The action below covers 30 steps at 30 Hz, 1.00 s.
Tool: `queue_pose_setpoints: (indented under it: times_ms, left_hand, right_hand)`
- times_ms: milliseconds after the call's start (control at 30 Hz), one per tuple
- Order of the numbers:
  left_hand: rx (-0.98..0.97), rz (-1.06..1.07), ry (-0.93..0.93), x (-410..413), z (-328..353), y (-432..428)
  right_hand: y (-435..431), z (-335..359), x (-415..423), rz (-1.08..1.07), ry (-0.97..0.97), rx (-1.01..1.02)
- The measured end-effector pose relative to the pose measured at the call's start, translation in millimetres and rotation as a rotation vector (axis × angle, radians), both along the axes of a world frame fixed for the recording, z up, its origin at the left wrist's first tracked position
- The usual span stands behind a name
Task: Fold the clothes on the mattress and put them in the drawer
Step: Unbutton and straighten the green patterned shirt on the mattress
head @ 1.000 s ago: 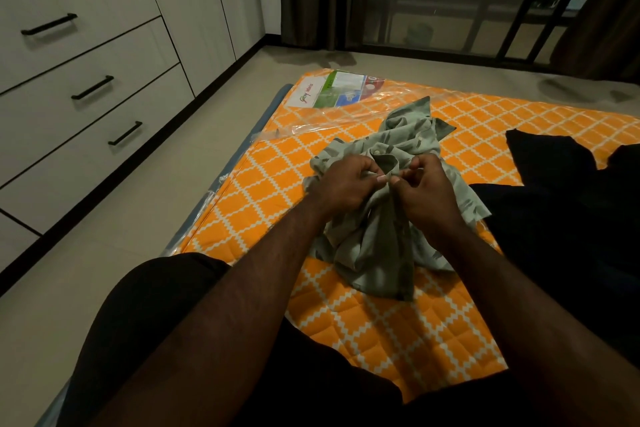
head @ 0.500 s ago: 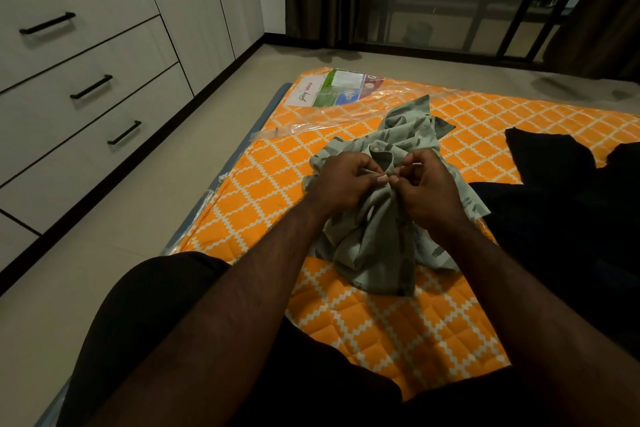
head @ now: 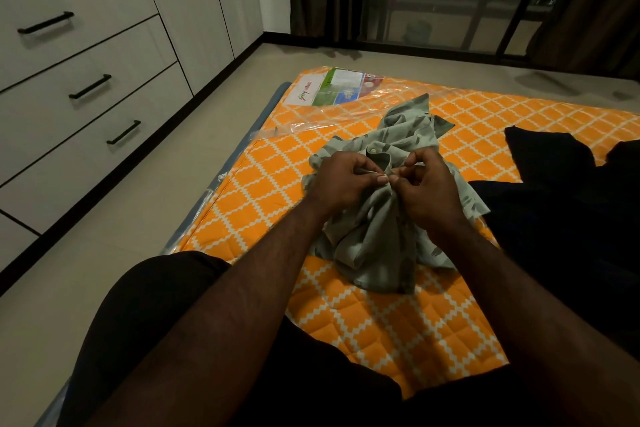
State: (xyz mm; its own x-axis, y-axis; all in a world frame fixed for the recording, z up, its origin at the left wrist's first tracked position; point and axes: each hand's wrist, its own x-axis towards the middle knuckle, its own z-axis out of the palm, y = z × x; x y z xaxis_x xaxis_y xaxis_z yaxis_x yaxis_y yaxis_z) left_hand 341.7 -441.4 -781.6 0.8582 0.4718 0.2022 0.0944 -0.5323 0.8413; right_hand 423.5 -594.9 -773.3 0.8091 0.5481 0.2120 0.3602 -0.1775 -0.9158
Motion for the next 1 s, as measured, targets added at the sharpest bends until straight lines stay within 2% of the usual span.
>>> queue_pose_setpoints:
  times_ms: [167,400,700,1000]
  left_hand:
    - [-0.085,0.028,-0.033,-1.9,-2.8,0.8]
    - [-0.113,-0.043,-0.031,-4.1,-5.9,4.6]
    - [0.025,-0.014,-0.104,-0.7,-11.1,1.1]
    - [-0.009,0.069,-0.177,-0.2,-11.8,-6.0]
  right_hand:
    - [-0.1,2.8,-1.0,0.036,0.013,0.036]
    - [-5.5,5.3,1.6,0.096,0.048,0.026]
    - [-3.4,3.1,2.3,0.026,-0.219,-0.017]
    - [-0.3,3.2,-3.1,-0.004,-0.209,0.035]
